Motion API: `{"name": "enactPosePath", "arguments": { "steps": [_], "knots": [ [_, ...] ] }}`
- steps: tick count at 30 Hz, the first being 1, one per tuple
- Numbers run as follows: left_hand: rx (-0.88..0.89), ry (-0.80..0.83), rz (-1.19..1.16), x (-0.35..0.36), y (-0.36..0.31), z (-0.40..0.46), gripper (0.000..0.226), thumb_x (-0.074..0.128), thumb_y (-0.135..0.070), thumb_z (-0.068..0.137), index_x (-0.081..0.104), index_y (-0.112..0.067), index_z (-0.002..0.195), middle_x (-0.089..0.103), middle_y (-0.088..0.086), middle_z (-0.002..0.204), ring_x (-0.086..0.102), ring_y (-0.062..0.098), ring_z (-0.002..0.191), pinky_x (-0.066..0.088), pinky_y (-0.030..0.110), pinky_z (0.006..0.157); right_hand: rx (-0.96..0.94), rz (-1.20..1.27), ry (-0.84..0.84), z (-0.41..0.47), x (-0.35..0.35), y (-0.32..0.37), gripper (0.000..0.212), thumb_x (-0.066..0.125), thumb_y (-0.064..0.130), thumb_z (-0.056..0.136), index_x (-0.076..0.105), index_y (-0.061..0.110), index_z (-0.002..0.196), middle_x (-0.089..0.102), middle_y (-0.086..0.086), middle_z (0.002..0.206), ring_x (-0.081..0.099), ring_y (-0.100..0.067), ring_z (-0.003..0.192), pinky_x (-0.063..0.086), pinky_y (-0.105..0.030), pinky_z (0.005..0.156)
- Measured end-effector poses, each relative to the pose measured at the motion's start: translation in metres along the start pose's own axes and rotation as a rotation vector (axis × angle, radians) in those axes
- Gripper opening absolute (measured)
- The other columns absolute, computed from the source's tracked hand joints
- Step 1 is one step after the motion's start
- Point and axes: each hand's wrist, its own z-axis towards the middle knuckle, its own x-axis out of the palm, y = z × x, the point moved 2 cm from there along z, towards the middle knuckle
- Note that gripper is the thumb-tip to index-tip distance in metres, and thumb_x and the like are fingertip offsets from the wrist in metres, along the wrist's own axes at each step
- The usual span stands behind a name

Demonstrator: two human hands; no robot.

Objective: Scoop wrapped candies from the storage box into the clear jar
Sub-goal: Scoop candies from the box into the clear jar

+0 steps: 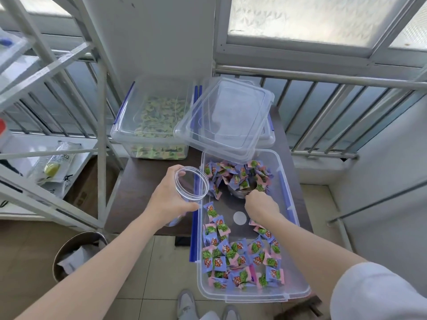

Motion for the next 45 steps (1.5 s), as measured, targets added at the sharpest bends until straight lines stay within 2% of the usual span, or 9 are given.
{"name": "enactPosePath", "arguments": {
  "steps": [7, 12, 21, 26, 28, 31, 37, 42, 45],
  "knots": [
    [-0.012, 0.013, 0.009, -0.001, 0.001, -0.003, 0.092, 0.086, -0.016, 0.055, 0.036, -0.030, 0.130, 0.048, -0.014, 0.125, 0.046, 0.004, 0.118, 0.036, 0.024, 0.092, -0.162, -0.111, -0.136, -0.011, 0.010, -0.014, 0.030, 0.033, 0.019, 0.101, 0.054, 0.003, 0.114, 0.066, -0.013, 0.098, 0.068, -0.035, 0.093, 0.054, -0.040, 0.065],
    [-0.001, 0.021, 0.017, -0.001, -0.001, -0.008, 0.090, 0.086, -0.014, 0.056, 0.035, -0.032, 0.128, 0.048, -0.014, 0.124, 0.045, 0.004, 0.118, 0.036, 0.024, 0.093, -0.207, -0.022, -0.197, -0.030, 0.014, -0.034, 0.031, 0.032, 0.033, 0.102, 0.049, 0.008, 0.110, 0.069, -0.015, 0.100, 0.067, -0.036, 0.090, 0.037, -0.032, 0.058],
    [0.024, 0.029, 0.087, -0.002, -0.007, -0.017, 0.093, 0.084, -0.014, 0.056, 0.035, -0.026, 0.133, 0.047, -0.014, 0.124, 0.047, 0.007, 0.113, 0.035, 0.024, 0.087, -0.311, 0.056, -0.209, -0.070, -0.013, -0.042, 0.021, 0.034, 0.030, 0.102, 0.038, 0.014, 0.089, 0.060, -0.011, 0.076, 0.056, -0.032, 0.068, 0.036, -0.036, 0.057],
    [0.060, 0.056, 0.082, -0.002, -0.012, -0.015, 0.090, 0.083, -0.013, 0.054, 0.038, -0.024, 0.130, 0.051, -0.010, 0.124, 0.049, 0.009, 0.113, 0.035, 0.020, 0.084, -0.404, 0.052, -0.191, -0.089, -0.061, -0.055, 0.020, 0.041, 0.030, 0.100, 0.039, 0.022, 0.082, 0.049, 0.003, 0.061, 0.051, -0.028, 0.060, 0.035, -0.034, 0.054],
    [0.064, 0.071, 0.073, -0.002, -0.015, -0.012, 0.087, 0.083, -0.014, 0.053, 0.038, -0.028, 0.126, 0.051, -0.011, 0.121, 0.050, 0.009, 0.112, 0.036, 0.016, 0.079, -0.449, 0.000, -0.170, -0.093, -0.091, -0.051, 0.023, 0.043, 0.031, 0.099, 0.040, 0.026, 0.077, 0.049, 0.006, 0.058, 0.051, -0.024, 0.056, 0.035, -0.033, 0.053],
    [0.070, 0.095, 0.052, -0.002, -0.021, -0.007, 0.086, 0.084, -0.014, 0.052, 0.036, -0.035, 0.120, 0.052, -0.012, 0.120, 0.053, 0.010, 0.110, 0.038, 0.011, 0.074, -0.531, -0.097, -0.147, -0.098, -0.131, -0.029, 0.026, 0.043, 0.033, 0.099, 0.048, 0.014, 0.082, 0.049, 0.006, 0.057, 0.048, -0.017, 0.052, 0.034, -0.032, 0.052],
    [0.100, 0.128, 0.068, -0.007, -0.031, 0.002, 0.092, 0.084, -0.015, 0.051, 0.035, -0.034, 0.126, 0.057, -0.010, 0.116, 0.057, 0.013, 0.105, 0.045, 0.028, 0.085, -0.627, -0.351, -0.078, -0.097, -0.173, 0.027, 0.031, 0.045, 0.031, 0.092, 0.059, 0.006, 0.084, 0.060, -0.007, 0.074, 0.055, -0.027, 0.069, 0.046, -0.039, 0.064],
    [0.127, 0.147, 0.110, -0.005, -0.033, 0.003, 0.088, 0.082, -0.017, 0.048, 0.038, -0.040, 0.120, 0.061, -0.016, 0.108, 0.061, 0.012, 0.100, 0.051, 0.034, 0.087, -0.586, -0.522, -0.020, -0.098, -0.195, 0.052, 0.030, 0.050, 0.028, 0.086, 0.050, 0.005, 0.066, 0.043, -0.003, 0.058, 0.032, -0.021, 0.049, 0.026, -0.027, 0.046],
    [0.149, 0.158, 0.131, -0.005, -0.037, 0.005, 0.087, 0.081, -0.018, 0.047, 0.038, -0.039, 0.120, 0.059, -0.015, 0.109, 0.059, 0.012, 0.099, 0.049, 0.030, 0.082, -0.556, -0.568, -0.016, -0.100, -0.205, 0.062, 0.033, 0.052, 0.026, 0.084, 0.040, 0.011, 0.057, 0.039, -0.003, 0.055, 0.029, -0.021, 0.049, 0.021, -0.026, 0.046]
  ]
}}
